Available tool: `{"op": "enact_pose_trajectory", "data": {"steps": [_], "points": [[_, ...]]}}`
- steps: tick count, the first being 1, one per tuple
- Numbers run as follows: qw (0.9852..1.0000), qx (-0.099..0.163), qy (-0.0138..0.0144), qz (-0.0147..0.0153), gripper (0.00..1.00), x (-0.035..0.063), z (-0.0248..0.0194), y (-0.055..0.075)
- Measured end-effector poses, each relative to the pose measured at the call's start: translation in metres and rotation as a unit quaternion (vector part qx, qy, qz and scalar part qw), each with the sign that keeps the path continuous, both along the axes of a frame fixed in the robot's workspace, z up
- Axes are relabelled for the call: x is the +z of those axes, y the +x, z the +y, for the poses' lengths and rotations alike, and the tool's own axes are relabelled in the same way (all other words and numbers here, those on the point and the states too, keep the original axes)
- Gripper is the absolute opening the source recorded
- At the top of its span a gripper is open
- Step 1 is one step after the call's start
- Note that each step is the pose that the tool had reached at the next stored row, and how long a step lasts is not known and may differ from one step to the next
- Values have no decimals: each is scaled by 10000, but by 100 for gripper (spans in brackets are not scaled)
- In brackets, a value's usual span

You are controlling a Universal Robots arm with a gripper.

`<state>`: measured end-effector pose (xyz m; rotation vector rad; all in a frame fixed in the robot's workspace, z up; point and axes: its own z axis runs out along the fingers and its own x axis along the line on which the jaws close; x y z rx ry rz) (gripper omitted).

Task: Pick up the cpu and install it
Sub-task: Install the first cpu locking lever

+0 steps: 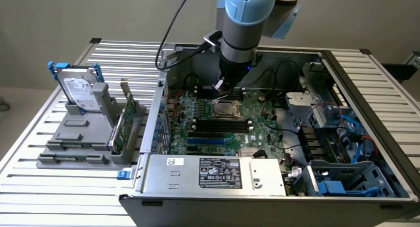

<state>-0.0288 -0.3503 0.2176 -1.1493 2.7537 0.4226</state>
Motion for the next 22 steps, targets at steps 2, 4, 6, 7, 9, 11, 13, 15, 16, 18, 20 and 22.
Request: {"op": "enact_pose_trajectory", "data": {"steps": [2,4,6,7,9,11,13,15,16,18,20,22], "points": [[10000,1,0,2,11,19,2,-1],[10000,1,1,4,11,25,5,-2],[10000,1,2,5,11,28,6,-5],[10000,1,1,5,11,28,6,-6],[10000,1,-1,5,11,30,8,-8],[10000,1,-3,5,11,29,11,-9],[10000,1,-11,6,11,29,15,-9],[10000,1,-13,5,11,29,22,-10],[10000,1,-13,5,11,29,31,-10],[10000,9,-13,5,11,29,53,-9],[10000,22,-13,6,11,29,76,-10],[10000,33,-13,6,11,29,88,-10]]}}
